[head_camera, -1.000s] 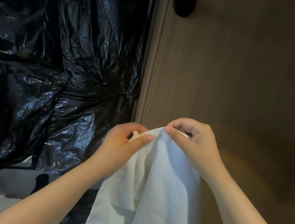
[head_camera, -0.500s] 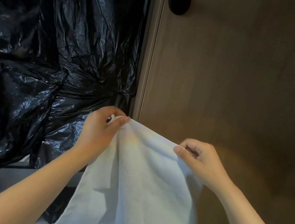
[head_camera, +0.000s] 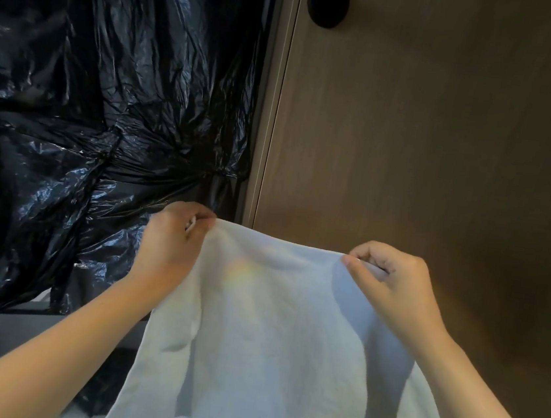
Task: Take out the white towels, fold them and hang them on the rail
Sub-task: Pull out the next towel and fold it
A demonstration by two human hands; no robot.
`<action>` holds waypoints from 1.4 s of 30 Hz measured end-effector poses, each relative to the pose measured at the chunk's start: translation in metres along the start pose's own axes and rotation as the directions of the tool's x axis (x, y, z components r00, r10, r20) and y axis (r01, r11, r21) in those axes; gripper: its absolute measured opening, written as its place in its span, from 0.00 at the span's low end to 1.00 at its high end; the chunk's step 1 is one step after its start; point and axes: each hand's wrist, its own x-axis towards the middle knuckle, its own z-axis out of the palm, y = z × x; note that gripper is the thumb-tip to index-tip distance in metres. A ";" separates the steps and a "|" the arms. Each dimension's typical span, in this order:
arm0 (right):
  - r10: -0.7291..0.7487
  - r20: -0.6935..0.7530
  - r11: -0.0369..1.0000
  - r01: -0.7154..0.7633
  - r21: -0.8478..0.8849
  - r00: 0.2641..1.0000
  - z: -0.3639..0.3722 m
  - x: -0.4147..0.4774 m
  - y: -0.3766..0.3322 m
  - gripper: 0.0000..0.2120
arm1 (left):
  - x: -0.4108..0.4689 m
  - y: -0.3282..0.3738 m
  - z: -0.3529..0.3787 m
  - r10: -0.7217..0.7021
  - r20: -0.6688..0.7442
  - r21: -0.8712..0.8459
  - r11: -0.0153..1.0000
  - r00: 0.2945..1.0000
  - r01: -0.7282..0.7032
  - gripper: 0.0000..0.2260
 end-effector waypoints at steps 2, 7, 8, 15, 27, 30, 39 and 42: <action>-0.001 0.002 1.000 0.001 0.022 1.000 0.000 0.001 -0.006 0.07 | -0.006 0.004 -0.002 -0.006 0.019 -0.008 1.000 1.000 0.006 0.09; -0.024 0.041 0.998 0.022 0.056 0.999 0.008 0.003 -0.023 0.07 | -0.028 0.034 -0.002 0.094 0.077 -0.175 0.981 0.993 -0.079 0.09; -0.035 0.050 0.997 0.032 0.066 0.998 0.010 0.004 -0.027 0.07 | -0.031 0.039 0.000 0.122 0.097 -0.190 0.977 0.988 -0.102 0.09; -0.185 0.132 0.953 0.145 0.265 0.974 0.017 0.009 -0.051 0.06 | -0.044 0.059 0.008 0.210 0.287 -0.384 0.919 0.935 -0.088 0.13; -0.124 0.144 0.971 0.090 0.219 0.982 0.016 0.005 -0.044 0.05 | -0.042 0.054 0.014 0.124 0.339 -0.411 0.911 0.933 0.029 0.04; -0.096 0.138 0.979 0.068 0.193 0.986 0.011 0.003 -0.036 0.06 | -0.033 0.049 0.012 0.050 0.256 -0.363 0.930 0.965 0.048 0.04; -0.041 0.100 0.997 0.034 0.070 0.994 -0.005 -0.003 -0.012 0.07 | -0.010 0.032 0.005 -0.080 0.097 -0.267 0.958 0.992 0.103 0.05; -0.014 0.081 0.999 0.011 0.036 0.997 -0.007 -0.005 -0.003 0.07 | -0.006 0.027 0.005 -0.086 0.058 -0.203 0.975 0.995 0.096 0.06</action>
